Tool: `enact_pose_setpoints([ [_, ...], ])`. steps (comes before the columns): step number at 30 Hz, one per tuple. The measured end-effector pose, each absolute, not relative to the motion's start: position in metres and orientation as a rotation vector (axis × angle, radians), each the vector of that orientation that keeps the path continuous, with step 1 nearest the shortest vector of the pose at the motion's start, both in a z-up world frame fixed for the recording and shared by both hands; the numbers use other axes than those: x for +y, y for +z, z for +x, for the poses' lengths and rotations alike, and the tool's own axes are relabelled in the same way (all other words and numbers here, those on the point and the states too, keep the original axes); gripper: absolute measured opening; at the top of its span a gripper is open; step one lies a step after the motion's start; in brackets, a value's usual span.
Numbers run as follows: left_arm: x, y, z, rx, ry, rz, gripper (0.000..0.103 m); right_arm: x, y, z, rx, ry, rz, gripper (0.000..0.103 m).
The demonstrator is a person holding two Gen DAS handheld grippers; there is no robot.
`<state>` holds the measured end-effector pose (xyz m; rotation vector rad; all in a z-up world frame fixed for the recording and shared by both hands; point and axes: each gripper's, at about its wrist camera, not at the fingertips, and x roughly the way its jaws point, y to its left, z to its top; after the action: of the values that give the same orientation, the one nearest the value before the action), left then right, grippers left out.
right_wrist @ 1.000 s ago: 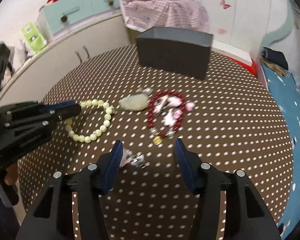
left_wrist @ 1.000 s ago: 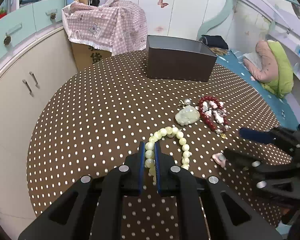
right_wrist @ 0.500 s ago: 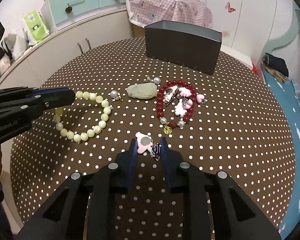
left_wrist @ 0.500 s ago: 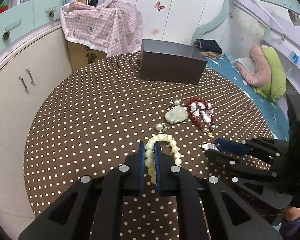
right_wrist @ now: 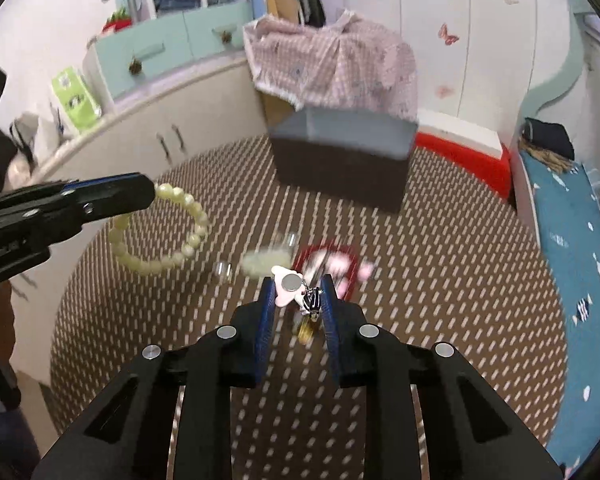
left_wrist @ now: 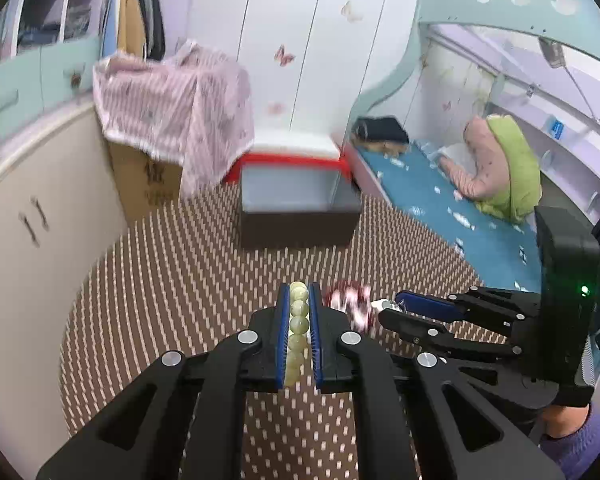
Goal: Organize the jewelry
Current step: 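Carry the green bracelet into the grey box with the left tool while the right tool grasps a pink charm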
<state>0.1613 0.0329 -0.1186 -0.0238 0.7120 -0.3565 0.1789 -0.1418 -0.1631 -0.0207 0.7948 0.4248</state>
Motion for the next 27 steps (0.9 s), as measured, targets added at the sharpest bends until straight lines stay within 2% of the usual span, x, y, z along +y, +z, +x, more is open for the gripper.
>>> enact_pose_setpoints([
  [5,0.021,-0.087,0.198,0.648,-0.382,0.004,0.008,-0.147,-0.135,0.223,0.729,0.397,0.012,0.023],
  [12,0.01,-0.076,0.271,0.687,-0.419,-0.026,0.008,-0.152,-0.13,0.3,0.741,0.386,0.06,0.023],
  [18,0.001,-0.105,0.323,0.792,-0.399,-0.035,0.008,-0.146,-0.15,0.343,0.795,0.385,0.061,0.023],
  [27,-0.004,-0.144,0.354,0.884,-0.379,-0.035,0.008,-0.13,-0.179,0.368,0.858,0.387,0.036,0.023],
])
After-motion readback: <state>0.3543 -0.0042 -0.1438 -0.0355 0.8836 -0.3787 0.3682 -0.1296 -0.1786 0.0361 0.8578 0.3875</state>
